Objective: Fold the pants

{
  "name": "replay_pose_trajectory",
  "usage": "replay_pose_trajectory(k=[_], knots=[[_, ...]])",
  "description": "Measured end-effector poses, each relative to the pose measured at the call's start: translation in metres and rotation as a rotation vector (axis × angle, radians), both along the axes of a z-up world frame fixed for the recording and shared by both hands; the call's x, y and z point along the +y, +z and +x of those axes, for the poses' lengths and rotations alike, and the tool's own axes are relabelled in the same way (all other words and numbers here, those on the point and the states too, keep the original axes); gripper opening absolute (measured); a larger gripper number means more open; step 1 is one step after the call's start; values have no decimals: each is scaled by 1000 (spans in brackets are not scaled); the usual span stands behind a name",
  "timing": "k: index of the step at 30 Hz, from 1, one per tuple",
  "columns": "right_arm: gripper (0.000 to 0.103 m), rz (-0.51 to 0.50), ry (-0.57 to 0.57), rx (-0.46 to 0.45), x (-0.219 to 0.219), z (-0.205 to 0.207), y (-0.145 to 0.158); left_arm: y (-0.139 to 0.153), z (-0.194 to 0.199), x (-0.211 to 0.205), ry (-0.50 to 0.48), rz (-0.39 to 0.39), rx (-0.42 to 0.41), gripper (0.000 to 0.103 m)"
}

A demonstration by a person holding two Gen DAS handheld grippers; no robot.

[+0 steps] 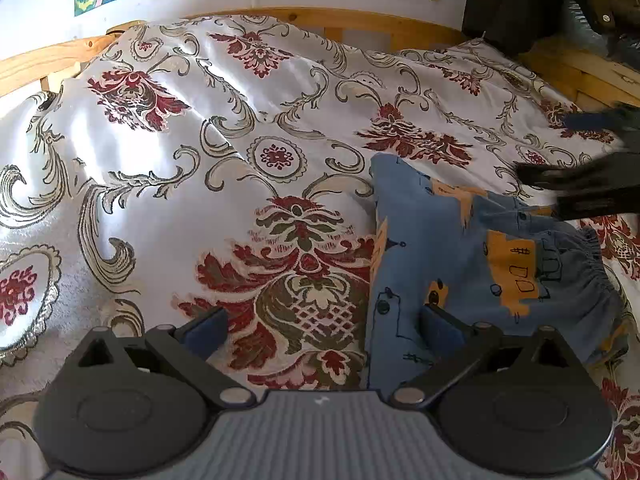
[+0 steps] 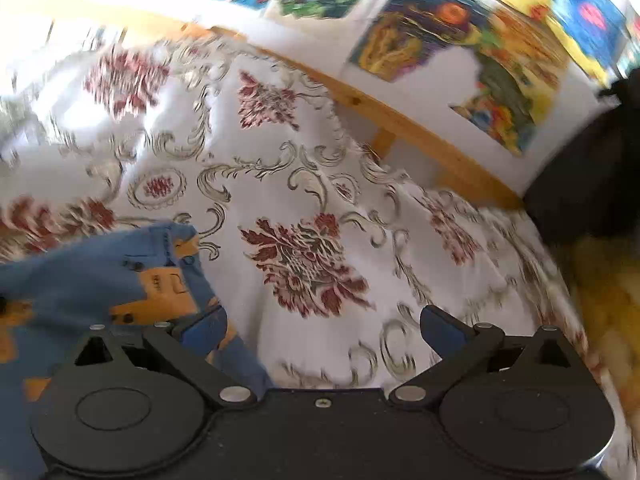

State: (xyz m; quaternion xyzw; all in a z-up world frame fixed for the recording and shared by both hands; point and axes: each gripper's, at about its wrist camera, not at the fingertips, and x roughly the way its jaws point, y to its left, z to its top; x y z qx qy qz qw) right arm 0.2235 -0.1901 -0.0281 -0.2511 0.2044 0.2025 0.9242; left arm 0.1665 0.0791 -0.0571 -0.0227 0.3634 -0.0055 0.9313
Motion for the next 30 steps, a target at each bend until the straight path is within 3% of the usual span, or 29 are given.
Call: replay_pose_trajectory(k=[3, 8, 16, 19, 22, 23, 26, 30], knots=[[102, 46, -75, 103, -25, -29, 5, 0, 1, -1, 3, 1, 1, 103], [102, 71, -161, 297, -49, -60, -19, 0, -2, -3, 33, -4, -4, 103], [102, 221, -163, 112, -48, -50, -11, 1, -6, -7, 69, 3, 10, 103], [102, 246, -168, 151, -49, -27, -21, 2, -6, -7, 64, 10, 13, 103], [102, 179, -278, 170, -56, -7, -37, 3, -4, -8, 55, 17, 21, 103], [102, 202, -311, 180, -64, -4, -37, 3, -4, -8, 56, 18, 22, 103], [102, 270, -396, 134, -86, -5, -23, 3, -6, -7, 50, 17, 29, 103], [102, 290, -385, 89, -98, -15, -7, 8, -12, -1, 49, 3, 57, 103]])
